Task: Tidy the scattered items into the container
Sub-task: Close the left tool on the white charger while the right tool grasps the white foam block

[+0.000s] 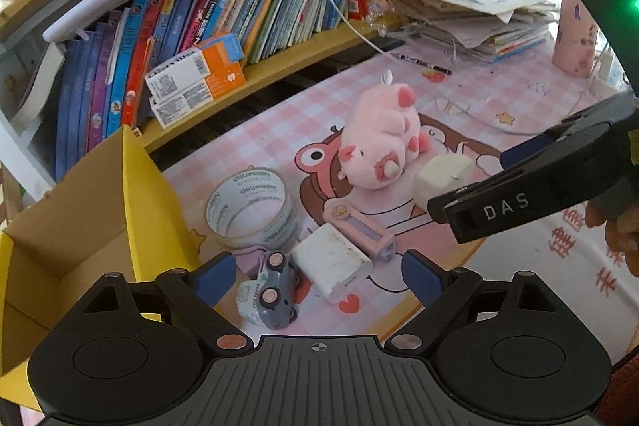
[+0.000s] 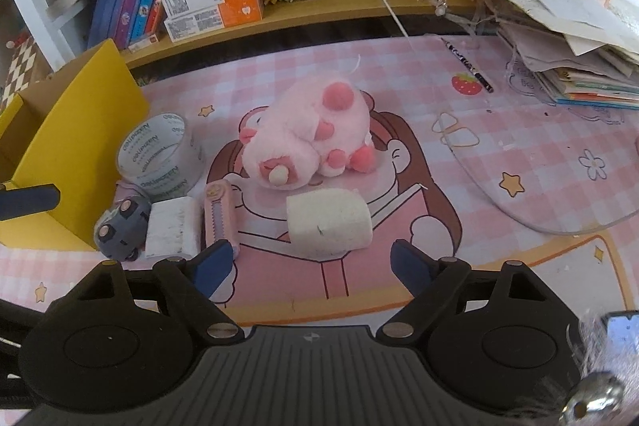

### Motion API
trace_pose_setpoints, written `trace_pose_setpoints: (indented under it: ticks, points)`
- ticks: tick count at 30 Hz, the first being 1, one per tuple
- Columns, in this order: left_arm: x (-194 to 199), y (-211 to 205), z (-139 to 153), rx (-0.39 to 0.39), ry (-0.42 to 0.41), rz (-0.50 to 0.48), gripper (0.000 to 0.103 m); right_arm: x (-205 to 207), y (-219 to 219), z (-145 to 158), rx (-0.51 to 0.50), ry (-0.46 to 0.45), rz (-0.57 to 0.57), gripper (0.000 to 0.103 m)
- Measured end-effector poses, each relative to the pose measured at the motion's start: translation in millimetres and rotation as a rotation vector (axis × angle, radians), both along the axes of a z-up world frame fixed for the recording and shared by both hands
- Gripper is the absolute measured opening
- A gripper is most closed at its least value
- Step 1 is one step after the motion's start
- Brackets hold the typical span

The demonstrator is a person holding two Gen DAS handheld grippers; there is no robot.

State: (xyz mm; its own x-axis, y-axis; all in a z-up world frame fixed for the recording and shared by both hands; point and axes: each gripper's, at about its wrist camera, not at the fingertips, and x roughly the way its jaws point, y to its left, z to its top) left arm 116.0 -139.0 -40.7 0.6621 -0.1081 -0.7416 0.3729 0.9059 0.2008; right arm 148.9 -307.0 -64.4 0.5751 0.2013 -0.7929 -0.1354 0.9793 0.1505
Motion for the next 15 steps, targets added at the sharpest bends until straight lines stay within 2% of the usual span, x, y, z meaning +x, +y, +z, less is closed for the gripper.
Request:
trace_pose_setpoints:
  ticks: [10,13,15]
  points:
    - [13,-3,-13,0.025,0.022,0.004,0.091,22,3,-15,-0.029,0.027,0.020,0.079]
    - [15,-5,-16,0.025,0.033,-0.005,0.084,26,2,-20,-0.037,0.037,0.020,0.074]
    - [16,-6,-18,0.021,0.045,-0.012,0.078,27,1,-22,-0.040,0.043,0.020,0.067]
